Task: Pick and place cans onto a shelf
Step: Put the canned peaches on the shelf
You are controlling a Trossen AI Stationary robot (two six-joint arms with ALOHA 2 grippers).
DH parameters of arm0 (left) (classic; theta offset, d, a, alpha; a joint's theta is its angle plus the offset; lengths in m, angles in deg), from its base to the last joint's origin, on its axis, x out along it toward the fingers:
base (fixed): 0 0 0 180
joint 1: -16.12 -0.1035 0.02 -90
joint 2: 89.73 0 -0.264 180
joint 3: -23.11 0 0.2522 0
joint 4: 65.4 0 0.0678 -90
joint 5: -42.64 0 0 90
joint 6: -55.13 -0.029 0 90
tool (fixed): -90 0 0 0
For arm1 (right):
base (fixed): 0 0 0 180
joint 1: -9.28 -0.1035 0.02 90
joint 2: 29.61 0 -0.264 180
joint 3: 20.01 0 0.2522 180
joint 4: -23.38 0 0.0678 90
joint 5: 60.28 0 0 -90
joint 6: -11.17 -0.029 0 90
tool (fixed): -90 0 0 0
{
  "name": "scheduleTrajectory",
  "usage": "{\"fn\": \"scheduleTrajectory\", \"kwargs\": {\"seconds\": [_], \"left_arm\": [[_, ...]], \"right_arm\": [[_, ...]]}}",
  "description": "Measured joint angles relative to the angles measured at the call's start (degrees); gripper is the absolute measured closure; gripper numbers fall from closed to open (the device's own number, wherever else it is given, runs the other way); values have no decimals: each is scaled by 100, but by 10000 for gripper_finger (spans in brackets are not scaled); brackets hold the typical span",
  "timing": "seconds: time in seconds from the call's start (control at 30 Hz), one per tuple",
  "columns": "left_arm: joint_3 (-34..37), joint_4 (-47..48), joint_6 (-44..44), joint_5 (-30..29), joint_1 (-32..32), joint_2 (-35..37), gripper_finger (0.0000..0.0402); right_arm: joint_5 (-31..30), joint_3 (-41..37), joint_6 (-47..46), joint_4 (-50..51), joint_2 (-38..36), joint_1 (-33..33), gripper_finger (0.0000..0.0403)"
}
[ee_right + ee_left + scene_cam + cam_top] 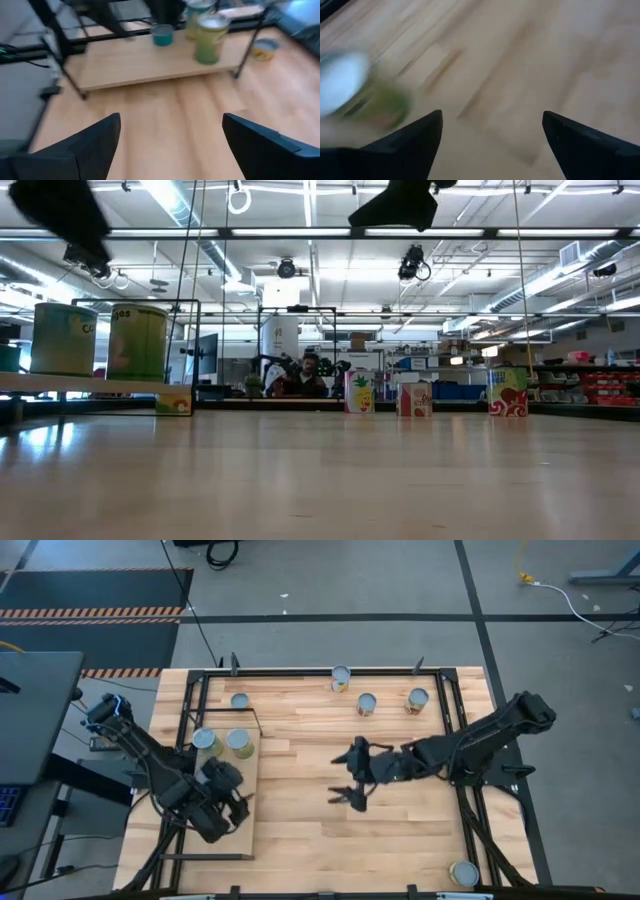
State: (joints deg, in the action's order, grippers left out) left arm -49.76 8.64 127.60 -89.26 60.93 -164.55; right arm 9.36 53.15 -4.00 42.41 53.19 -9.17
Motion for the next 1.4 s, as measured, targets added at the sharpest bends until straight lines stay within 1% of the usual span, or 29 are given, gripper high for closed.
{"fn": "scheduleTrajectory", "kwargs": {"seconds": [0.07, 0.17, 0.27, 0.33, 0.43, 0.5, 0.53, 0.6, 0.67, 0.73, 0.83, 0.9, 1.0, 1.1, 1.17, 1.23, 1.3, 1.4], "left_arm": [[134, -958, -1045, -119, -1, -4, 56], [462, -2707, -2715, -35, -4, -17, 56], [779, -4038, -3885, 234, -119, -17, 56], [904, -4546, -4462, 325, -204, -17, 56], [932, -4725, -4900, 354, -368, -17, 56], [928, -4696, -4916, 407, -497, 16, 56], [925, -4655, -4919, 522, -561, 58, 56], [888, -4469, -4958, 787, -661, 201, 56], [840, -4265, -4960, 874, -711, 368, 56], [839, -4009, -4961, 868, -709, 589, 56], [835, -3811, -4971, 752, -733, 777, 56], [839, -3824, -5026, 636, -780, 789, 56], [839, -3878, -5192, 513, -853, 777, 56], [839, -3823, -5130, 428, -1014, 730, 56], [839, -3666, -4862, 341, -1084, 753, 56], [839, -3540, -4718, 301, -1130, 805, 56], [839, -3547, -4596, 295, -1201, 811, 56], [839, -3599, -4411, 300, -1332, 811, 56]], "right_arm": [[-110, 0, 291, 1, -49, 131, 46], [-505, 4, 498, 241, -79, 392, 47], [-748, 4, 489, 803, -78, 820, 46], [-805, 4, 457, 1103, -23, 1126, 42], [-685, -4, 421, 1276, 36, 1617, 34], [-426, -4, 357, 1450, 38, 1989, 31], [-304, -4, 375, 1537, 21, 2153, 31], [-247, -4, 479, 1892, -96, 2424, 33], [-125, -4, 612, 2192, -313, 2566, 38], [249, -4, 618, 2560, -569, 2508, 44], [1061, -4, 200, 2962, -941, 1991, 52], [1252, -4, -273, 3033, -1099, 1370, 53], [1057, -4, -999, 2854, -1109, 241, 54], [788, 55, -1816, 2628, -876, -867, 54], [548, 156, -2299, 2795, -640, -1475, 54], [460, 324, -2818, 3181, -365, -1937, 54], [582, 537, -3350, 3777, -86, -2246, 55], [1105, 913, -3939, 4668, 339, -2575, 55]]}}
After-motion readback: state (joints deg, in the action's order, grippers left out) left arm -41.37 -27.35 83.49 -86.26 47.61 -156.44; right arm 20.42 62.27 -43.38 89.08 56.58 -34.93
